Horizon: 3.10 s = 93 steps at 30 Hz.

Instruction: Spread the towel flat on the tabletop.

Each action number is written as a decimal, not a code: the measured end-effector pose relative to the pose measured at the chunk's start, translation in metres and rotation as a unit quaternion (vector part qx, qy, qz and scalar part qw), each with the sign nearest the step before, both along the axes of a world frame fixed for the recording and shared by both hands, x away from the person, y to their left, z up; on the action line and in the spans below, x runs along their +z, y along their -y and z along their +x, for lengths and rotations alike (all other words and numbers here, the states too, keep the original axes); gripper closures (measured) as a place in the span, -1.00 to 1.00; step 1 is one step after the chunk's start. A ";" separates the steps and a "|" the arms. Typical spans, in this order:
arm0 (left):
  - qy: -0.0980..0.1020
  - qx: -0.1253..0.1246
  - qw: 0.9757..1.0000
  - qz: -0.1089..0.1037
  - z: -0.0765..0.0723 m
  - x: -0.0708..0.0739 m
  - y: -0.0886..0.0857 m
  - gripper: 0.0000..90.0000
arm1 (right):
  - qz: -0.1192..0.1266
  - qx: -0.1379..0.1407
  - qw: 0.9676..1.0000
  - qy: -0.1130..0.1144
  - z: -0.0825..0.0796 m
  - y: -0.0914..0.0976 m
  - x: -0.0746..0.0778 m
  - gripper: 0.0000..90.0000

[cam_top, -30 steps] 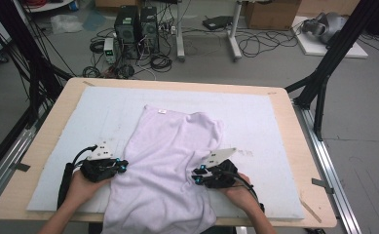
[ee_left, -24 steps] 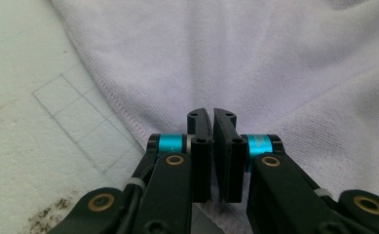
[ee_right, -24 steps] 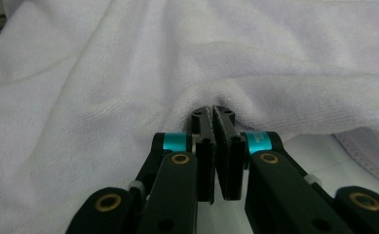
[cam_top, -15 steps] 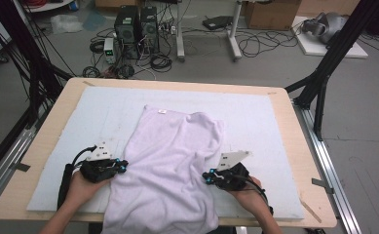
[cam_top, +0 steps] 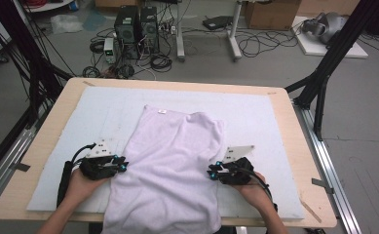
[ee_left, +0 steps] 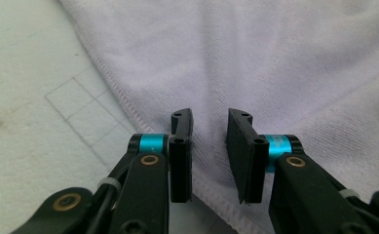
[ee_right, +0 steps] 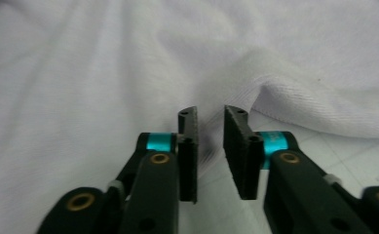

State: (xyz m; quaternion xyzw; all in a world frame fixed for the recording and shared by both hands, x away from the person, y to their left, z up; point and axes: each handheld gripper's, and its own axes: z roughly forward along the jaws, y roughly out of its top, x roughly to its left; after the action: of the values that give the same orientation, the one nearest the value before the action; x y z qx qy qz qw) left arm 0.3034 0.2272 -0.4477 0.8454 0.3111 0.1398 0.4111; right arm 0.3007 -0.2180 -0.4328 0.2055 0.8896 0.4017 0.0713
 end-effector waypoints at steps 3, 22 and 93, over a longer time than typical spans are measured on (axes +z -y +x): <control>0.000 0.001 1.000 -0.002 0.001 -0.001 0.001 0.65 | 0.001 0.006 1.000 -0.012 0.009 -0.009 -0.011 0.77; 0.005 0.013 1.000 -0.011 0.002 0.008 0.003 0.61 | 0.059 -0.030 0.998 -0.004 -0.009 0.032 0.005 0.69; -0.011 -0.068 0.998 0.014 -0.011 0.004 0.004 0.97 | 0.002 0.154 0.987 -0.038 -0.032 -0.067 -0.012 0.97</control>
State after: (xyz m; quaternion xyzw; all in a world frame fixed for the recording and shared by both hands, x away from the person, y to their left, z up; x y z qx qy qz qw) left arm 0.2919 0.2233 -0.4436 0.8715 0.2557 0.1067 0.4046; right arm 0.2689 -0.1512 -0.4453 0.0813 0.9118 0.4017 -0.0261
